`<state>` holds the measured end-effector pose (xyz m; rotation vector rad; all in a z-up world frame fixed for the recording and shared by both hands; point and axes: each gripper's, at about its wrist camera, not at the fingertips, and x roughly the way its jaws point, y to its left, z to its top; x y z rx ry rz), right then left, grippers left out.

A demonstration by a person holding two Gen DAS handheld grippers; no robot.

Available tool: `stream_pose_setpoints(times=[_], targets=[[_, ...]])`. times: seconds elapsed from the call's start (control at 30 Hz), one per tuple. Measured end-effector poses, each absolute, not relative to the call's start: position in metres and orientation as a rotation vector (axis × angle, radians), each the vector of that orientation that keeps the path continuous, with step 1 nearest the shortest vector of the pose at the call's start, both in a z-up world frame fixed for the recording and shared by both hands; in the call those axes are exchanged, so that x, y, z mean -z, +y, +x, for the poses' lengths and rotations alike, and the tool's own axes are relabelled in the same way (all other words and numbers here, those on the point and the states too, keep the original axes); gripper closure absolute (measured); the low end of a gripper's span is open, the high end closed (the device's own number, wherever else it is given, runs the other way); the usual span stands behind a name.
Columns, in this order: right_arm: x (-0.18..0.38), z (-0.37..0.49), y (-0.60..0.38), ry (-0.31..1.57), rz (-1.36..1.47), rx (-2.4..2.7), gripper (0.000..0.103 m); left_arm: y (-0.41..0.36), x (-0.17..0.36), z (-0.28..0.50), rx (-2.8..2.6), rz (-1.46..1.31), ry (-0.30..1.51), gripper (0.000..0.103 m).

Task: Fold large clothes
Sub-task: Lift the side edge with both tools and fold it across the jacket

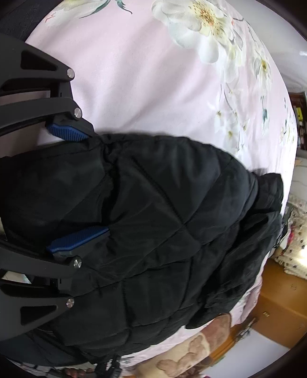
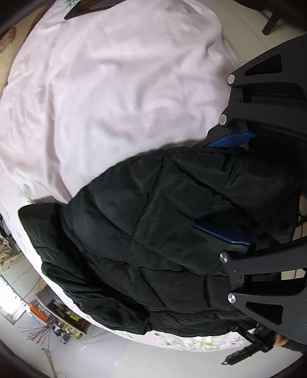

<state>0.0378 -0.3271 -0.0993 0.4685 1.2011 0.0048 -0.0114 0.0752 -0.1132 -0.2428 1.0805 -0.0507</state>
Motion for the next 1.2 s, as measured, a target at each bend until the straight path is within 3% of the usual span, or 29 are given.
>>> stream_pose_setpoints(times=[0.03, 0.1, 0.17, 0.2, 0.23, 0.27, 0.6, 0.87, 1.2], targets=[[0.102, 0.038, -0.327, 1.219, 0.478, -0.014, 0.044, 0.074, 0.113, -0.011, 0.054, -0.238, 1.088, 0.035], [0.108, 0.04, -0.328, 1.265, 0.493, -0.033, 0.044, 0.075, 0.113, -0.01, 0.074, -0.252, 1.104, 0.047], [0.107, 0.04, -0.328, 1.276, 0.498, -0.047, 0.05, 0.072, 0.107, -0.009, 0.096, -0.261, 1.109, 0.073], [0.103, 0.039, -0.329, 1.266, 0.515, -0.07, 0.07, 0.07, 0.101, -0.01, 0.105, -0.256, 1.103, 0.078], [0.098, 0.038, -0.328, 1.254, 0.53, -0.084, 0.083, 0.069, 0.093, -0.011, 0.112, -0.253, 1.09, 0.084], [0.09, 0.036, -0.328, 1.235, 0.537, -0.102, 0.085, 0.068, 0.083, -0.012, 0.124, -0.264, 1.073, 0.088], [-0.007, 0.004, -0.321, 1.016, 0.529, -0.236, 0.092, 0.1, -0.021, -0.037, 0.206, -0.381, 0.813, 0.09], [-0.013, -0.031, -0.339, 0.971, 0.617, -0.276, 0.092, 0.114, -0.023, -0.058, 0.211, -0.449, 0.817, 0.09], [-0.036, -0.003, -0.341, 0.875, 0.644, -0.319, 0.092, 0.126, -0.05, -0.022, 0.247, -0.502, 0.737, 0.09]])
